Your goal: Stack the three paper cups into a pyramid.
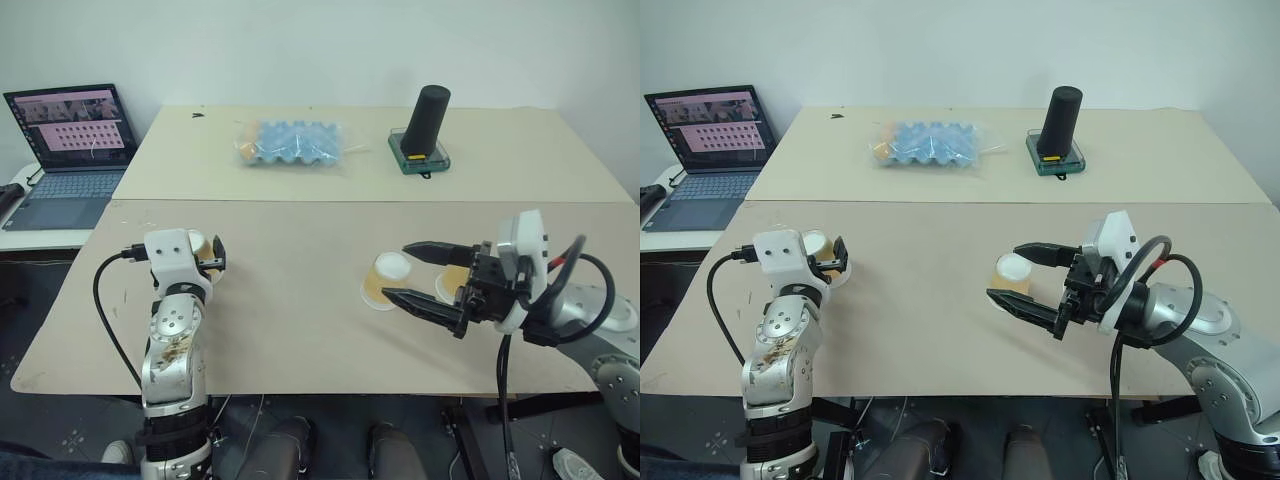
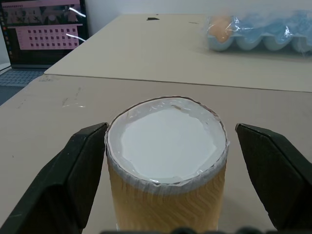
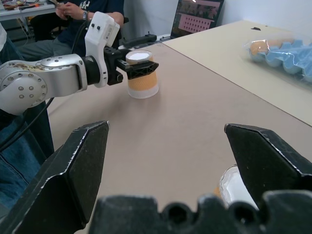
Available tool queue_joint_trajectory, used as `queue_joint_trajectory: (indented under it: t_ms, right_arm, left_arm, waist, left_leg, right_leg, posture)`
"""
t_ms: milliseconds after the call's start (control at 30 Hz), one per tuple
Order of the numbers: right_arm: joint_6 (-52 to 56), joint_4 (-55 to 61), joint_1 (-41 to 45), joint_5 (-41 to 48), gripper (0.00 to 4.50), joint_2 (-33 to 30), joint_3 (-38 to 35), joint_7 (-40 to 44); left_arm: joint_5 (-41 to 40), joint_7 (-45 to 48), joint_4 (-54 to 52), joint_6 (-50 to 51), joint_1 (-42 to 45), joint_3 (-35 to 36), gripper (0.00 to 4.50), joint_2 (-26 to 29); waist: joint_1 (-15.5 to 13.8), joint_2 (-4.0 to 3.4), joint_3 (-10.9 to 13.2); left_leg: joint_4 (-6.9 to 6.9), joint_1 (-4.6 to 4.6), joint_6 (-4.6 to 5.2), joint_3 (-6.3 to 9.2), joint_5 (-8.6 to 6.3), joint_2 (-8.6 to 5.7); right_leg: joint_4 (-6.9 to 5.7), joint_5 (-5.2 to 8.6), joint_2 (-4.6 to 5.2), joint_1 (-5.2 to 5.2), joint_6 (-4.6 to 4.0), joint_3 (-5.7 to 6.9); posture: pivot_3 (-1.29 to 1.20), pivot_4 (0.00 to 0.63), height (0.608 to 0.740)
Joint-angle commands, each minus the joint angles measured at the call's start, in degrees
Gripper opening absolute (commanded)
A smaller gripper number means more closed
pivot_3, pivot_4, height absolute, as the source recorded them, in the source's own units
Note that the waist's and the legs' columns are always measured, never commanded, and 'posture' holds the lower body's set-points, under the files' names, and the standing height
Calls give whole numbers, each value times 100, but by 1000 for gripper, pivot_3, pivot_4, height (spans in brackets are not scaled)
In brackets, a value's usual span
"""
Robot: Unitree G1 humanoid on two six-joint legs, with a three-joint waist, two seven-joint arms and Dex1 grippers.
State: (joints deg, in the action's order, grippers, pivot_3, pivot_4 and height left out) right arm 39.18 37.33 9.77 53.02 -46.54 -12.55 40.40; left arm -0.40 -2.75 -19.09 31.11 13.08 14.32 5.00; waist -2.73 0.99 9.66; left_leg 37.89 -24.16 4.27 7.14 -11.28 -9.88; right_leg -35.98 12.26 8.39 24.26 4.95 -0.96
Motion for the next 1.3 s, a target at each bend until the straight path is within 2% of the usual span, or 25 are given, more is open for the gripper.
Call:
queue_joint_trajectory:
  t_ms: [33, 100, 133, 200, 367, 433, 667, 800, 1033, 1300]
  right_arm:
    - [-122, 195, -12, 9, 4500, 3, -184, -32]
    - [-118, 206, -16, 21, 4500, 4, -180, -41]
    - [-116, 208, -18, 27, 4500, 4, -178, -44]
    - [-107, 212, -21, 29, 4500, -2, -172, -57]
    - [-101, 203, -30, 20, 4500, -8, -165, -61]
    - [-93, 200, -26, -1, 4500, -6, -160, -94]
    - [-84, 208, -65, -45, 4500, -9, -148, -199]
    - [-61, 248, -121, -116, 4500, -35, -175, -285]
    - [-22, 520, -395, -89, 4500, -36, -430, -592]
    - [-34, 786, -741, -17, 4500, -28, -718, -852]
  left_arm:
    - [-108, 37, -30, -237, 96, 80, 3922, 115]
    - [-130, 36, 1, -275, 97, 72, 3407, 123]
    - [-134, 35, 15, -287, 96, 63, 2967, 131]
    - [-143, 26, 36, -310, 81, 46, 2582, 143]
    - [-119, 60, 80, -329, 83, -84, 2579, 231]
    - [-330, 343, 125, -499, 306, -158, 2579, 302]
    - [-1587, 3571, 645, -1009, 1662, -1163, 2579, 1344]
    - [-2177, 5472, 1462, -662, 2504, -1836, 2579, 1842]
    - [-1863, 6978, 3054, -1292, 3197, -2617, 2579, 1766]
    - [-1603, 7488, 3915, -1742, 3590, -2786, 2579, 1590]
  waist:
    - [2, 0, 0]
    - [2, 0, 0]
    - [2, 0, 0]
    - [2, 0, 0]
    - [2, 0, 0]
    - [1, 0, 0]
    - [-12, 3, 1]
    - [83, 2, 1]
    - [187, 2, 0]
    - [206, 3, 1]
  left_leg:
    - [0, 0, 0, 0, 0, 0]
    - [0, 0, 0, 0, 0, 0]
    - [0, 0, 0, 0, 0, -1]
    - [0, 1, 0, 0, 0, -1]
    - [0, 1, 0, 0, 0, -1]
    - [0, 0, 0, 0, 0, -1]
    - [1, -2, -1, 2, 1, -6]
    - [1, -4, 4, 0, -2, -5]
    - [1, -6, 6, 1, 0, -1]
    - [1, -11, 26, 1, 8, -3]
  right_leg:
    - [0, 0, 0, 0, 0, 0]
    - [2, 0, 0, 1, 0, 0]
    - [2, 0, 0, 1, 0, 0]
    - [2, 0, 1, 1, 0, 0]
    - [2, 0, 1, 0, 0, 0]
    - [2, 0, 0, 1, 0, 0]
    - [8, -3, 3, 3, -1, 8]
    - [4, -3, 1, 2, -1, 4]
    - [1, -3, 0, -3, -1, 2]
    - [6, -2, 3, 0, -1, 2]
  posture:
    - [0, 150, 727]
    - [0, 150, 727]
    - [0, 150, 727]
    - [0, 150, 727]
    - [0, 150, 727]
    - [0, 150, 727]
    - [0, 150, 727]
    - [0, 150, 727]
    - [0, 150, 727]
    - [0, 150, 727]
